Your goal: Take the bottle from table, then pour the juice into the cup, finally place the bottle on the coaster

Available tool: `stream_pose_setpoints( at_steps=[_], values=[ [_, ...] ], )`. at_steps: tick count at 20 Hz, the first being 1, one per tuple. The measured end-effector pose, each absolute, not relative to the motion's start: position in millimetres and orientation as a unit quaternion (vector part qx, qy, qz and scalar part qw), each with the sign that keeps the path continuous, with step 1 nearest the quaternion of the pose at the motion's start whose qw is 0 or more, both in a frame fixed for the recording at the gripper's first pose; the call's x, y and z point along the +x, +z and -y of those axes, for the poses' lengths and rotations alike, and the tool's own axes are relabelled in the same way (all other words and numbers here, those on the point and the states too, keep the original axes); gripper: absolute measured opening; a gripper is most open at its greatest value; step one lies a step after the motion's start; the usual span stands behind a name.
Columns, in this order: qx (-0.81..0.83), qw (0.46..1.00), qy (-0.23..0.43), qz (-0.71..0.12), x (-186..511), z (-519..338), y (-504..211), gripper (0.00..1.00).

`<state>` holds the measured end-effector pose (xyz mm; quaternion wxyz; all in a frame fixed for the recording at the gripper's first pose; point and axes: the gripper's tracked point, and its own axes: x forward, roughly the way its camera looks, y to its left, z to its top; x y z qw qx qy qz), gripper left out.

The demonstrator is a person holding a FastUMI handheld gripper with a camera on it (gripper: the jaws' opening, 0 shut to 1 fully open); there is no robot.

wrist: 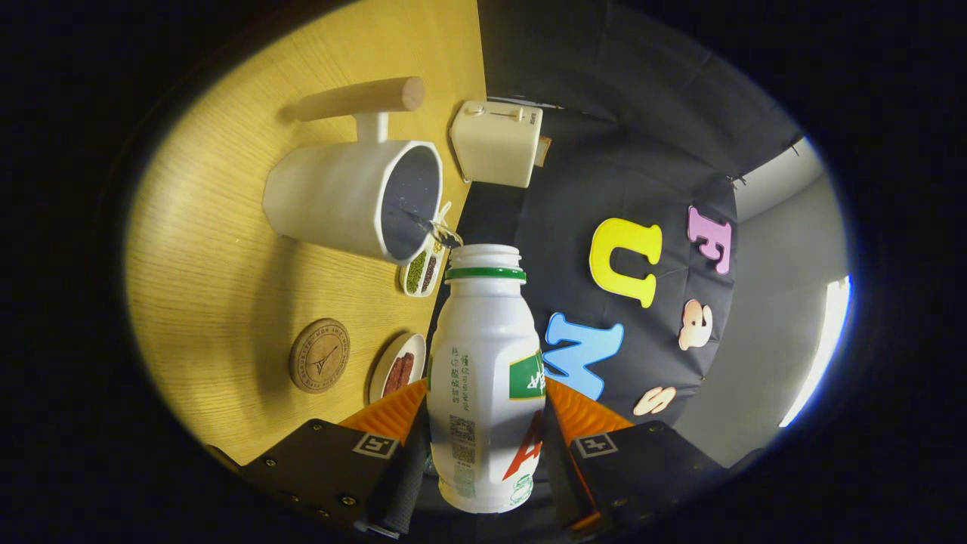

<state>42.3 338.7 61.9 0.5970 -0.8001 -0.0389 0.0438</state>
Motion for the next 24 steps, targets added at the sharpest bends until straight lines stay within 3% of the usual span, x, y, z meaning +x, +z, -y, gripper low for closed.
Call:
stream_pose_setpoints(
  at_steps=[24],
  values=[
    [-0.837, 0.542, 0.034, 0.057, 42, -346, 72, 0.69]
  ],
)
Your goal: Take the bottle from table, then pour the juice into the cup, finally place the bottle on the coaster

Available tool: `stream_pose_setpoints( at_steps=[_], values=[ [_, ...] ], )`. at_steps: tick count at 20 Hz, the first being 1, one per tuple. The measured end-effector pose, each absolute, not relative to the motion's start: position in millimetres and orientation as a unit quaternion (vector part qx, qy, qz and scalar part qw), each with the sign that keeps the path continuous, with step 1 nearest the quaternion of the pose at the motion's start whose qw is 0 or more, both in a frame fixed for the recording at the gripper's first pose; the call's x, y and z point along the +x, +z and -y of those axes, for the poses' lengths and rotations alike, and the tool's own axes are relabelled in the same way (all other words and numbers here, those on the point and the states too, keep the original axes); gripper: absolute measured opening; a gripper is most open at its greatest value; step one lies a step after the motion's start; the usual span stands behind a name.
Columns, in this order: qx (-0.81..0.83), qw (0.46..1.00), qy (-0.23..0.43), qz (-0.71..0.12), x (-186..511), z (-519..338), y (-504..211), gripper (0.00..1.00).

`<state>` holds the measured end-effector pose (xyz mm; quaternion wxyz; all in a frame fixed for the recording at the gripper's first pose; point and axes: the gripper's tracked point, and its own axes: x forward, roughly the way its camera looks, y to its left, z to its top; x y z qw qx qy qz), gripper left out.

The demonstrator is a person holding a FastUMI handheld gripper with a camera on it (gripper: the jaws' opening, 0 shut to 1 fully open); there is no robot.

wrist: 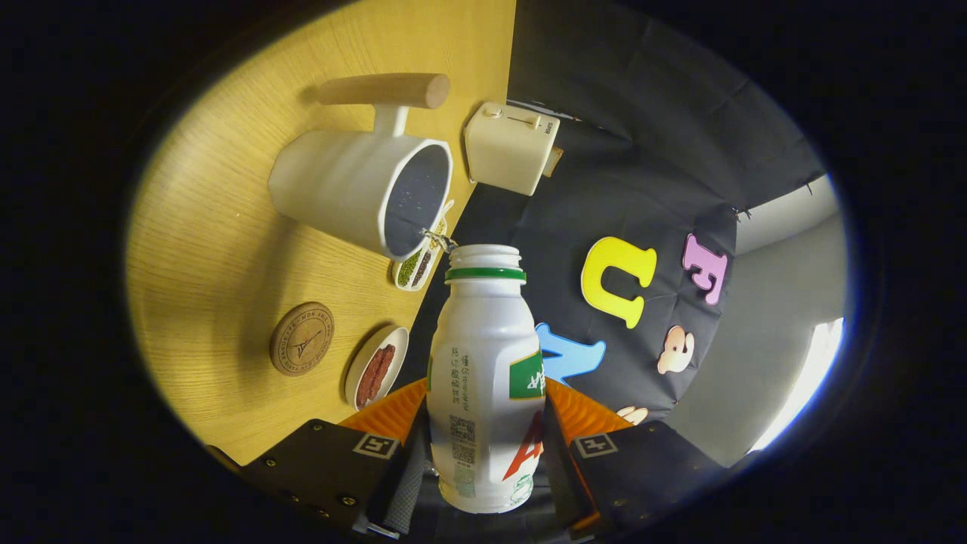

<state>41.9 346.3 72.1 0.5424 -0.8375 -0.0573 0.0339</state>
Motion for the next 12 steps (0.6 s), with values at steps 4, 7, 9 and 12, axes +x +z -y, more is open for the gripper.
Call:
stream_pose_setpoints(
  at_steps=[4, 7, 9, 12],
  values=[
    [-0.843, 0.533, 0.035, 0.062, 43, -349, 67, 0.69],
    [-0.848, 0.525, 0.035, 0.065, 43, -351, 64, 0.69],
    [-0.852, 0.518, 0.035, 0.065, 44, -351, 61, 0.69],
    [-0.858, 0.508, 0.035, 0.065, 46, -350, 57, 0.69]
  ],
)
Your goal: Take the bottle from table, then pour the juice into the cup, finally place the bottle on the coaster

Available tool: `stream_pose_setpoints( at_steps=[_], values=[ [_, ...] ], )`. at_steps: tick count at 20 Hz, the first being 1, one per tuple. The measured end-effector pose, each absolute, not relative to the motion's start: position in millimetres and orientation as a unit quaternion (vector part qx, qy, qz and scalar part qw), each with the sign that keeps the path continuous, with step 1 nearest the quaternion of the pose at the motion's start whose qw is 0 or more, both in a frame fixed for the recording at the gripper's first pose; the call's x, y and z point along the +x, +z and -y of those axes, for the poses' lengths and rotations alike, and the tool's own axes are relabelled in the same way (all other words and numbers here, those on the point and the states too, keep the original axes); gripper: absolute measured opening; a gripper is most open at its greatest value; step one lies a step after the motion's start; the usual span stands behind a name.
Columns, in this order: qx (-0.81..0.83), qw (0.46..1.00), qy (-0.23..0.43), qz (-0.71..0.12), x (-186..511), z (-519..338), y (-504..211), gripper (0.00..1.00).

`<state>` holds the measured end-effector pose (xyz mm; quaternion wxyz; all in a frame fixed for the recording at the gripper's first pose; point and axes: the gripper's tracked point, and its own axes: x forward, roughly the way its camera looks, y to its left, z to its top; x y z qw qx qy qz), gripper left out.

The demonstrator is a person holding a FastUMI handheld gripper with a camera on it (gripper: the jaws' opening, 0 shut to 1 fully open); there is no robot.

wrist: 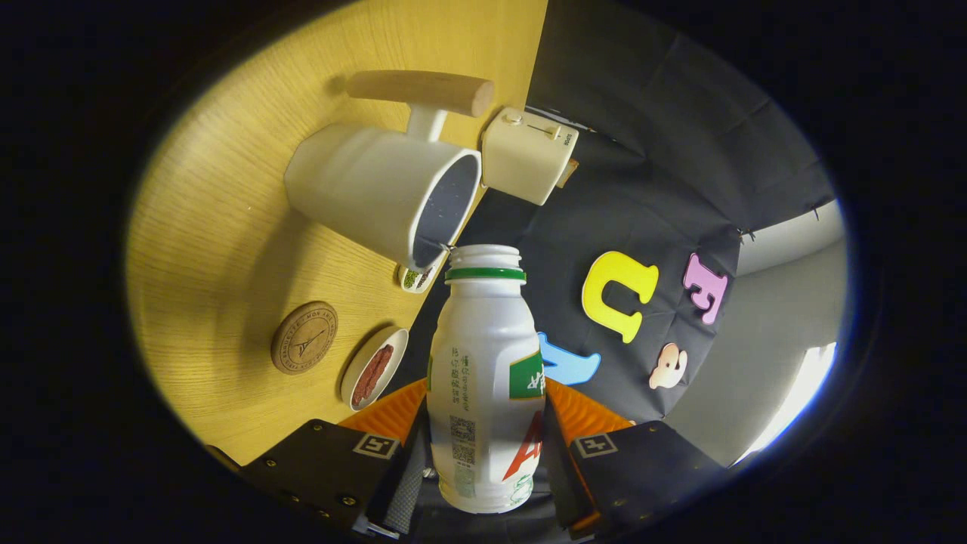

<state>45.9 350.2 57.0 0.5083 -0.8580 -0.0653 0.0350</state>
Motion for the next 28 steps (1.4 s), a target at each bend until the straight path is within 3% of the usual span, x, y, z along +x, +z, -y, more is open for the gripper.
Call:
stream_pose_setpoints(
  at_steps=[15, 28],
  values=[
    [-0.869, 0.489, 0.033, 0.068, 46, -353, 49, 0.69],
    [-0.855, 0.514, 0.041, 0.059, 47, -349, 42, 0.69]
  ],
)
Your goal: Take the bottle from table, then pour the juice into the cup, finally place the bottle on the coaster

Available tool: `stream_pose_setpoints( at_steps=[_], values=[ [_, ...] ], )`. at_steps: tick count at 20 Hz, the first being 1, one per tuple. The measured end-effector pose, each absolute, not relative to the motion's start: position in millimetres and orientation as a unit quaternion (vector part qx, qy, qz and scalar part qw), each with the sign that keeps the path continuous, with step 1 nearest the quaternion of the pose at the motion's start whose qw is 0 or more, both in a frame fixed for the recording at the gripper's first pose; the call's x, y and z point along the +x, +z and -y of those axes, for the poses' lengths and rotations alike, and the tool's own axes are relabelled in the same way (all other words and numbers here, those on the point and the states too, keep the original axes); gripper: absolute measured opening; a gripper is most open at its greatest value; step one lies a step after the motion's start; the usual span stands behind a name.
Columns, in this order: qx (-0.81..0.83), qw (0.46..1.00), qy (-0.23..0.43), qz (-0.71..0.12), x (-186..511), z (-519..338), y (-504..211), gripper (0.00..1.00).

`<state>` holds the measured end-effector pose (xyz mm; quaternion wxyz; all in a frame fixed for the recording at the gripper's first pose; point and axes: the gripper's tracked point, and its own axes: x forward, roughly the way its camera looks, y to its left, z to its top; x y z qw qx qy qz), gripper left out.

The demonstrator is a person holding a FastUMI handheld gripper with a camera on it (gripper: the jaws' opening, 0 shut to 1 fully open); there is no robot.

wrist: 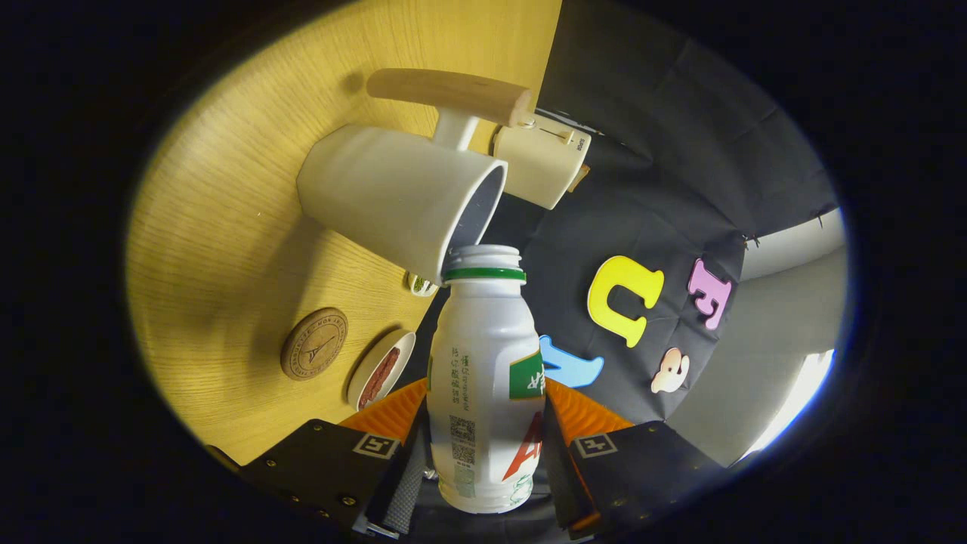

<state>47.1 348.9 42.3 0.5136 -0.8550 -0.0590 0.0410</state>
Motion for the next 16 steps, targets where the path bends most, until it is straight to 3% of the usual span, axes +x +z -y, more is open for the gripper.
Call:
stream_pose_setpoints(
  at_steps=[8, 16],
  values=[
    [-0.819, 0.569, 0.068, 0.033, 47.1, -345.2, 31.9, 0.69],
    [-0.743, 0.663, 0.087, 0.021, 43.0, -342.3, 33.2, 0.69]
  ],
)
